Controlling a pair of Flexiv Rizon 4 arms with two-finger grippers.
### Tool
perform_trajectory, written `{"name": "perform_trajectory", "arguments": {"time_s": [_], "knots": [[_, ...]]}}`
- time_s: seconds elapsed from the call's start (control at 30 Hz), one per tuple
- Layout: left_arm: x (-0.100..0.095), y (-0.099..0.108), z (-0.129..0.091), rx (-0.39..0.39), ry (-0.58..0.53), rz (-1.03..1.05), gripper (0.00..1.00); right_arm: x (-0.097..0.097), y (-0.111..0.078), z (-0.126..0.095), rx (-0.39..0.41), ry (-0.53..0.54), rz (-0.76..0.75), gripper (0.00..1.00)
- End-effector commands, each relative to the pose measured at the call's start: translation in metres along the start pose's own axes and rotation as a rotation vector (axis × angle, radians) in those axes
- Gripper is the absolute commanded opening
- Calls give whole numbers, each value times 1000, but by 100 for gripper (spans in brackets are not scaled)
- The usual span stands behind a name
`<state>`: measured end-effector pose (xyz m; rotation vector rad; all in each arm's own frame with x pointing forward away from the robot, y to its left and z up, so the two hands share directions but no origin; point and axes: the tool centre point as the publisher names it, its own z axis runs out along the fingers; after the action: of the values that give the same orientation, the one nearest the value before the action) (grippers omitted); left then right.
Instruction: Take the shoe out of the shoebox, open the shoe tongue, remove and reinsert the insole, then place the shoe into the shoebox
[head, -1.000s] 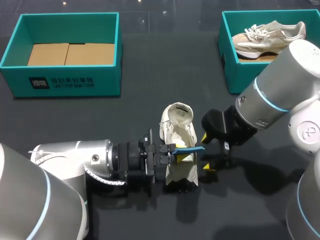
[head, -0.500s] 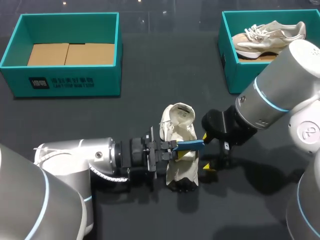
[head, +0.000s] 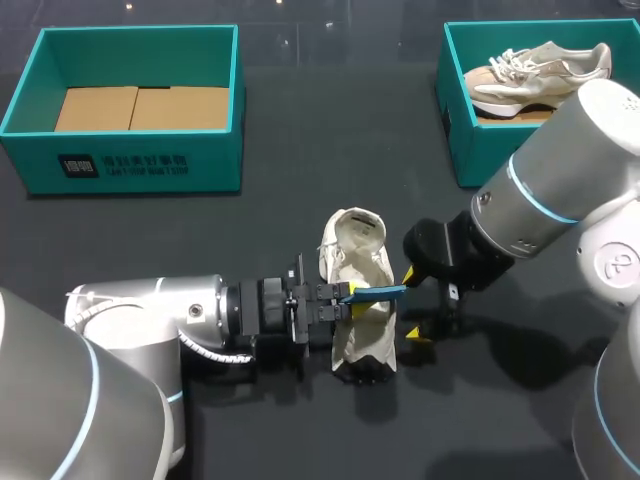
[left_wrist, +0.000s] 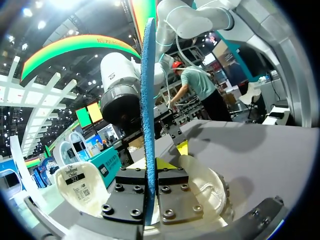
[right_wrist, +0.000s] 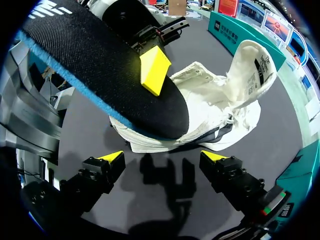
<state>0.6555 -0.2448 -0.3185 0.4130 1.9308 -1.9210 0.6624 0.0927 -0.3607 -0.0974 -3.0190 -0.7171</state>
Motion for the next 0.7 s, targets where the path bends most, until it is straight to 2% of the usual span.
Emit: {"name": "perform_trajectory", "arguments": {"time_s": [0.03, 0.4, 0.7], "knots": [[2, 5, -1, -18, -2, 3, 0, 1, 0, 1, 1, -3, 1, 100], [1, 29, -7, -39, 3, -14, 0, 1, 0, 1, 1, -3, 1, 100], [1, 33, -6, -62, 4, -4, 0, 1, 0, 1, 1, -3, 1, 100]]}}
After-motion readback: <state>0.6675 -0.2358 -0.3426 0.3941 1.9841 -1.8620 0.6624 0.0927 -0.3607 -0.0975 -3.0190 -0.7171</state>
